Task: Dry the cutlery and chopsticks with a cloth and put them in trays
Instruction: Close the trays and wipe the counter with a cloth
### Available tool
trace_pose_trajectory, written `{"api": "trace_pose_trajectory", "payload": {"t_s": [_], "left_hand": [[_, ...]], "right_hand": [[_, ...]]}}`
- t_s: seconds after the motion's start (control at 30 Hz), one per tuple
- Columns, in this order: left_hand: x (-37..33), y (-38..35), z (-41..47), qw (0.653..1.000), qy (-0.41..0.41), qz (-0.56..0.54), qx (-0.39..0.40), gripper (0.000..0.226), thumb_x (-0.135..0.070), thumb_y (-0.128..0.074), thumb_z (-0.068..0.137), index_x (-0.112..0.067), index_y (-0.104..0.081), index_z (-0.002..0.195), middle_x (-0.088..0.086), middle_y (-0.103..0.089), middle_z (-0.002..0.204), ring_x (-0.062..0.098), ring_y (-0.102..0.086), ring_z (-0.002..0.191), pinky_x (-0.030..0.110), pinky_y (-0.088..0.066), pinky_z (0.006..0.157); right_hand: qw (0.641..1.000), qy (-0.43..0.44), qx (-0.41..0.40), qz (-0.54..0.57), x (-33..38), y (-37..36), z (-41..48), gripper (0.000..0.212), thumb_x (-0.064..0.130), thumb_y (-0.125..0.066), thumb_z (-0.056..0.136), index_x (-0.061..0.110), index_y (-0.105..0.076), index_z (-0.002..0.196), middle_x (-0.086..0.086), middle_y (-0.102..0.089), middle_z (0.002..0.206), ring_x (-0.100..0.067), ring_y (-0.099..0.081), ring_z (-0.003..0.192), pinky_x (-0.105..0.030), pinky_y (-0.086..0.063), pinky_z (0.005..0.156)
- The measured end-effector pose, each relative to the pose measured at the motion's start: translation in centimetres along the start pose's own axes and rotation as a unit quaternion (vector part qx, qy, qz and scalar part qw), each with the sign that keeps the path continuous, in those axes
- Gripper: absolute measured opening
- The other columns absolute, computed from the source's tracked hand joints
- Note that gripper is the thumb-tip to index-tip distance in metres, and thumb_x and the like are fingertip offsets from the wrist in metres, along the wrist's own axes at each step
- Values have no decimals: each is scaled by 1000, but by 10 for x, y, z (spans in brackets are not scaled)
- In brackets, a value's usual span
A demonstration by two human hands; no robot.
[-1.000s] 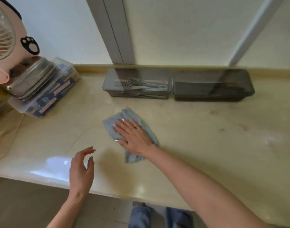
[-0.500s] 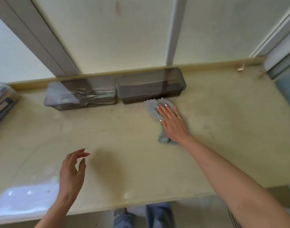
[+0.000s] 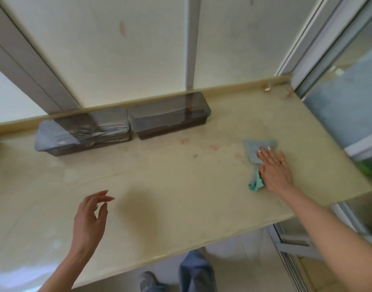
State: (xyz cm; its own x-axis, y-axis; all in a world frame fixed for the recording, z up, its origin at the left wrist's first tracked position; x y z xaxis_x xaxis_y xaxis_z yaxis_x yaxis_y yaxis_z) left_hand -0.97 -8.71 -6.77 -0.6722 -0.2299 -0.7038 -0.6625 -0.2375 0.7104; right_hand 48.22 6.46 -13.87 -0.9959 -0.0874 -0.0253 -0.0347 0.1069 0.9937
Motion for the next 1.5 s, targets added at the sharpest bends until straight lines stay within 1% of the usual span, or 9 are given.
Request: {"api": "trace_pose_trajectory", "payload": {"t_s": [0.1, 0.17, 0.33, 0.43, 0.63, 0.83, 1.03, 1.2, 1.5], "left_hand": [[1, 3, -1, 1000, -11, -8, 2, 29, 9, -52, 87, -15, -68, 90, 3, -61, 115, 27, -58, 103, 27, -46, 85], [1, 2, -1, 1000, -19, -7, 8, 29, 9, -51, 87, -16, -67, 90, 4, -61, 115, 27, -58, 104, 36, -48, 86], [-5, -11, 4, 998, -31, 6, 49, 32, 9, -51, 87, -20, -66, 89, 4, -60, 116, 27, -58, 103, 1, -39, 74], [-13, -22, 10, 997, -45, 15, 64, 33, 10, -52, 86, -20, -66, 88, 5, -60, 115, 29, -59, 103, -3, -35, 73], [-39, -42, 12, 994, -75, -8, 78, 27, 9, -50, 87, -11, -68, 94, 5, -61, 115, 25, -58, 104, 31, -45, 86], [-67, -78, 4, 987, -67, -62, 131, 25, 9, -48, 88, -8, -65, 97, 9, -63, 111, 19, -61, 94, 26, -45, 80], [-85, -112, 4, 978, -85, -43, 188, 21, 3, -50, 90, -9, -66, 95, 5, -61, 113, 16, -62, 89, 17, -44, 70], [-81, -122, 9, 971, -41, -38, 234, 19, 1, -50, 90, -8, -64, 97, 7, -62, 111, 18, -61, 89, 22, -44, 77], [-52, -107, 1, 966, 10, -51, 252, 17, -4, -51, 92, -9, -63, 102, 3, -65, 112, 16, -60, 92, 19, -40, 76]], "right_hand": [[997, -70, -7, 34, 31, -1, 14, 48, 20, -30, 99, 0, -38, 141, -16, -29, 152, -27, -22, 144, -41, -5, 116], [994, -57, -42, 79, 71, -2, 9, 48, 18, -32, 94, -10, -50, 129, -27, -41, 142, -40, -35, 135, -42, -15, 115], [958, 195, 25, 208, 259, 3, -79, 62, 29, -15, 90, 6, -40, 143, -7, -29, 154, -22, -23, 144, -32, -1, 119], [931, 285, 18, 226, 310, -4, -129, 51, 26, -32, 92, 13, -47, 139, -2, -37, 151, -17, -30, 141, -32, -21, 112], [958, 243, -35, 152, 231, -11, -117, 54, 25, -33, 94, 14, -33, 147, 1, -29, 154, -15, -25, 143, -36, -13, 117], [988, 64, -15, 139, 83, -15, -98, 54, 25, -25, 96, 13, -31, 148, 1, -24, 156, -13, -19, 145, -42, -20, 115], [981, -145, 4, 126, -60, -14, -109, 69, 41, -4, 90, 12, -18, 151, -2, -11, 159, -15, -7, 146, -35, -1, 119], [960, -239, -11, 144, -30, -25, -102, 59, 29, -16, 95, 9, -18, 151, -6, -8, 159, -20, -6, 147, -39, 2, 119], [978, -109, -39, 172, 145, -23, -156, 56, 27, -15, 95, 10, -21, 148, -4, -15, 157, -19, -10, 146, -37, -1, 119]]}}
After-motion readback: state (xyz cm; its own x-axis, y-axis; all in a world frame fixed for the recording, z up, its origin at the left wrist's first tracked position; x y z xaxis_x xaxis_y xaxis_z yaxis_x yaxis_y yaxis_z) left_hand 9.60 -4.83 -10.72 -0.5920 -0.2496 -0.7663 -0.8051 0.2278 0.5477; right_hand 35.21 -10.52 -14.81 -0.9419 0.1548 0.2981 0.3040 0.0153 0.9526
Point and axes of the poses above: each hand's wrist, its own z-axis towards the middle knuckle, its own y-axis out of the back of the hand, x = y × z, the point moved 3 cm from there along z, towards the middle knuckle
